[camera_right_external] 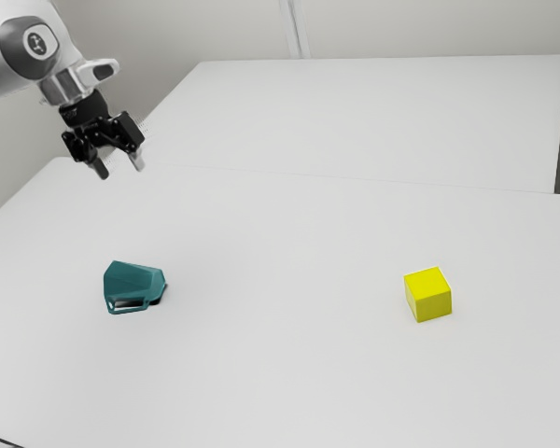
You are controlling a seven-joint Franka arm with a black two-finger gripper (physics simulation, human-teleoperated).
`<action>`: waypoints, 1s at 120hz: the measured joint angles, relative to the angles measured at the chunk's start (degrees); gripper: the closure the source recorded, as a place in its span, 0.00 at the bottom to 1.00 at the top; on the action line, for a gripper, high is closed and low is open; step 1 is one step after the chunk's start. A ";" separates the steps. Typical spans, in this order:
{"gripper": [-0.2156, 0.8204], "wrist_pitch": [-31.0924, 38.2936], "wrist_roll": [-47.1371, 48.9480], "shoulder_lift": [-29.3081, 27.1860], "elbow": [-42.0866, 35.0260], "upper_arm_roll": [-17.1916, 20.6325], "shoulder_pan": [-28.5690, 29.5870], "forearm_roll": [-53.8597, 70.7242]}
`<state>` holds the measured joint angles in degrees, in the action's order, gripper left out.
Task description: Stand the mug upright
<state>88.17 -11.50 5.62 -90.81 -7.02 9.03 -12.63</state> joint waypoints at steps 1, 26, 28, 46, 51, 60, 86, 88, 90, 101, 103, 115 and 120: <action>0.21 -0.06 -0.20 -0.01 -0.29 -0.52 0.05 -0.50; 0.21 -1.41 -7.22 2.29 -4.36 -8.36 4.71 -12.03; 0.21 -1.53 -7.94 2.60 -4.70 -8.51 5.41 -12.90; 0.21 -1.54 -14.88 5.59 -7.54 -11.71 7.93 -19.93; 0.21 -1.11 -16.83 6.75 -8.36 -12.17 8.20 -21.52; 0.21 -0.29 -20.02 9.02 -9.10 -12.85 8.87 -23.46; 0.21 3.12 -27.33 13.47 -11.74 -13.10 10.71 -26.34; 0.21 3.41 -27.82 13.82 -11.78 -13.10 10.83 -26.59; 0.21 3.72 -28.33 14.15 -11.80 -13.10 10.93 -26.89; 0.21 5.07 -31.17 16.25 -11.98 -13.10 11.14 -29.30; 0.21 5.25 -31.65 16.47 -12.16 -13.09 11.16 -29.66; 0.21 5.78 -34.29 16.57 -14.81 -13.04 11.18 -31.57; 0.21 5.81 -35.28 16.59 -15.83 -13.02 11.20 -32.09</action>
<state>93.97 -46.78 22.21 -106.64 -20.05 20.23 -44.72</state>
